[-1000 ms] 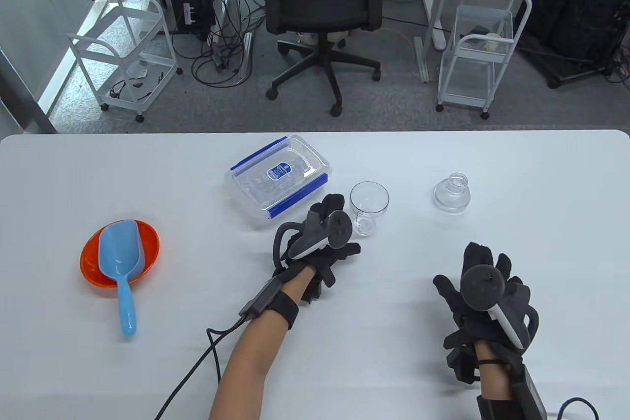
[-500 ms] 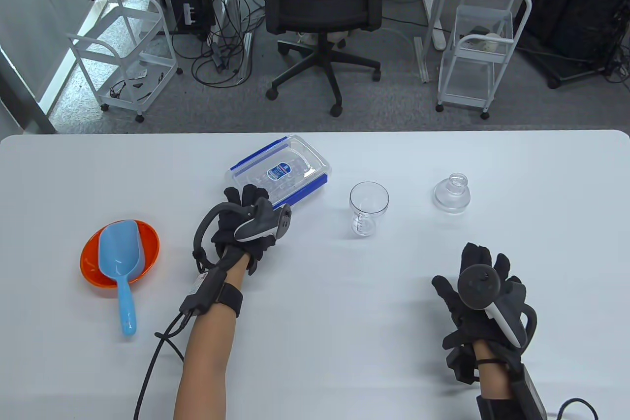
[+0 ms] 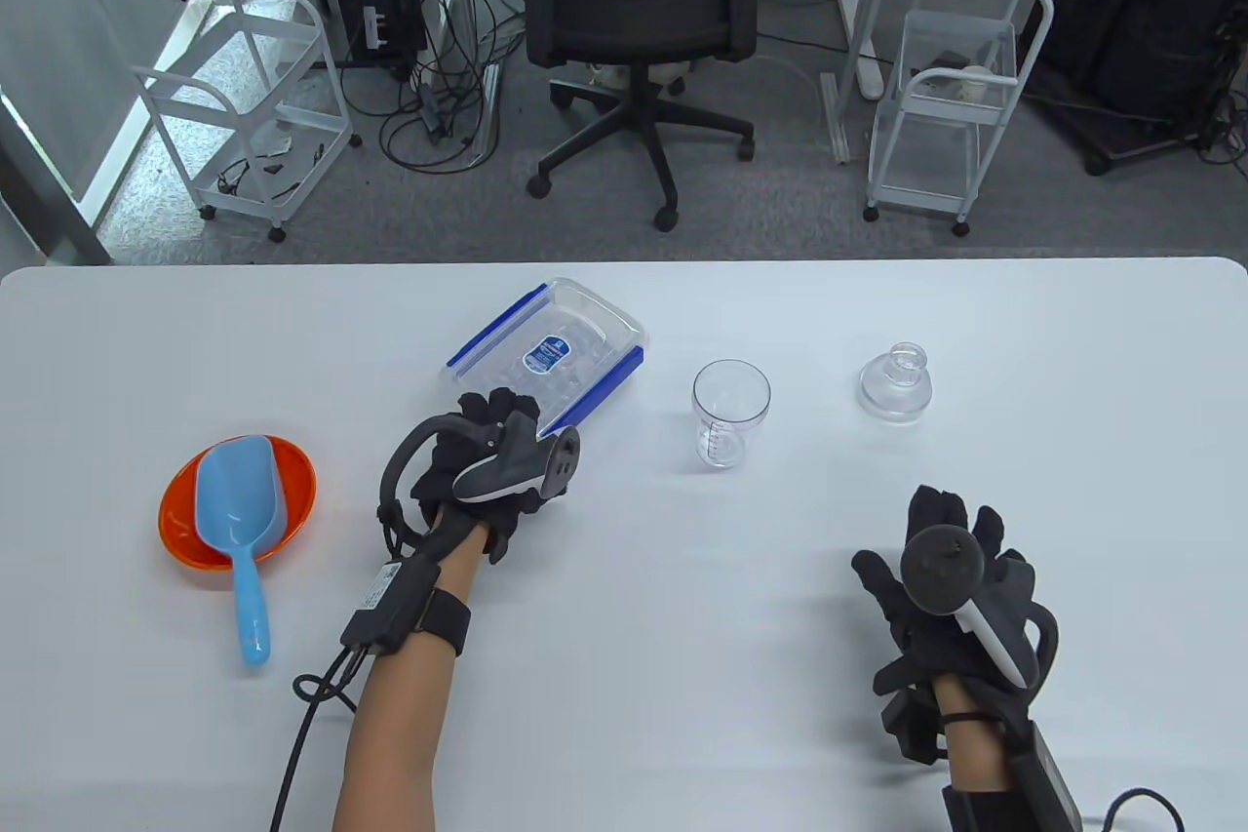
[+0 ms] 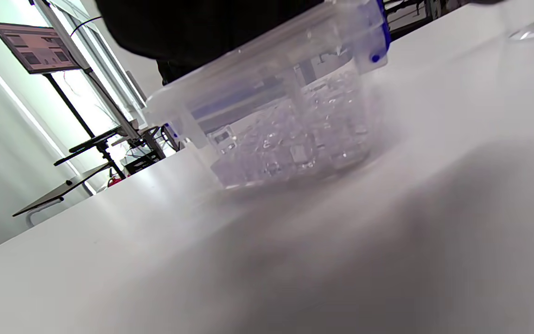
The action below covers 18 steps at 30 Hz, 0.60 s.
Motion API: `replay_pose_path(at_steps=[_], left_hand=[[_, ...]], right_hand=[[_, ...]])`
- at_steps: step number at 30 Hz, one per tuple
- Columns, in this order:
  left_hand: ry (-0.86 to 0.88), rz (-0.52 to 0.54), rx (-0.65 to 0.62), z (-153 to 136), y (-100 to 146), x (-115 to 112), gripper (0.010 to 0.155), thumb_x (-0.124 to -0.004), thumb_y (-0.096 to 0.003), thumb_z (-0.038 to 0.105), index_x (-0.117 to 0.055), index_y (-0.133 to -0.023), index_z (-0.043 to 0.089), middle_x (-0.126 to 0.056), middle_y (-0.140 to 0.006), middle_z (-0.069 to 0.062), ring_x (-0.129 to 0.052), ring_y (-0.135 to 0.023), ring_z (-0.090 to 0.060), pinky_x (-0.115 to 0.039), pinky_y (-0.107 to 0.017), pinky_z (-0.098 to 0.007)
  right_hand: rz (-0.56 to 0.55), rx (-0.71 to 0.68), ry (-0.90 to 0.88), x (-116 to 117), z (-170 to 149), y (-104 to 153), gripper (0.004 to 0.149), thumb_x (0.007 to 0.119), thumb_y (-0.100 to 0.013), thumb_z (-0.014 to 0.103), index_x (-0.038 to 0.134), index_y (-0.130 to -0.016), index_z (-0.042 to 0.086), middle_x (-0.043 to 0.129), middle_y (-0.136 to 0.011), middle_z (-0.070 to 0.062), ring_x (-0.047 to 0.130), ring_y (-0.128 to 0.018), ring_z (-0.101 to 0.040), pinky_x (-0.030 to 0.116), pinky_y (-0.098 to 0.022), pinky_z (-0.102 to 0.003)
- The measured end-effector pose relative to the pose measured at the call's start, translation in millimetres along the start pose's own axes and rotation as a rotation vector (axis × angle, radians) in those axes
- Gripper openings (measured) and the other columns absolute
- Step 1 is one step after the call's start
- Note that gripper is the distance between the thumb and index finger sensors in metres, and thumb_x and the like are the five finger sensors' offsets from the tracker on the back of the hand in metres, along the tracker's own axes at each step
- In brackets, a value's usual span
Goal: Shake ice in a plastic shaker with both hands
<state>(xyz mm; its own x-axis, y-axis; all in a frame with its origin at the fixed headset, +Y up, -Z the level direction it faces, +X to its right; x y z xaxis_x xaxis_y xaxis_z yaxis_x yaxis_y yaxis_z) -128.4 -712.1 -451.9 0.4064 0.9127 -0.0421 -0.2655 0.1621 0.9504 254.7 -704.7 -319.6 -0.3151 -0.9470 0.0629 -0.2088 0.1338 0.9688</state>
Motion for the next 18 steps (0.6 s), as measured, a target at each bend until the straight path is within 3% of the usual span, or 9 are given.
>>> replay_pose_path(at_steps=[9,18], left_hand=[[-0.019,0.046,-0.124,20,34,2,0.083,-0.045,-0.0509,0.069,-0.027,-0.113,0.017,-0.041,-0.121,-0.012,-0.053,-0.109,-0.038,-0.057,-0.077,-0.048],[0.187,0.091,-0.195,44,71,13,0.087,-0.035,-0.0445,0.070,-0.037,-0.113,0.016,-0.049,-0.119,-0.013,-0.056,-0.106,-0.040,-0.058,-0.075,-0.049]], right_hand=[[0.013,-0.052,-0.004,4,7,3,0.084,0.060,-0.055,0.054,0.010,-0.109,0.013,0.019,-0.118,-0.020,0.009,-0.101,-0.051,0.014,-0.064,-0.067],[0.039,-0.061,0.004,9,9,3,0.083,0.060,-0.055,0.053,0.011,-0.109,0.013,0.019,-0.118,-0.020,0.010,-0.101,-0.051,0.015,-0.064,-0.067]])
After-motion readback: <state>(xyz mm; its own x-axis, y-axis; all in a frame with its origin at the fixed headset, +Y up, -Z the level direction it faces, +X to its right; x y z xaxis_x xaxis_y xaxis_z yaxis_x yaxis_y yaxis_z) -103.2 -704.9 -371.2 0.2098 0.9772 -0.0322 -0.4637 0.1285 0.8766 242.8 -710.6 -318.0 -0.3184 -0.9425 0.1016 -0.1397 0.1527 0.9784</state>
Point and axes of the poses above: the tracker on the back of each hand, its own z axis roughly to the thumb side, its own y axis roughly from the fingertips to the wrist, x = y × z, the point moved 4 cm from there along -y, roughly from the wrist to the fingertips
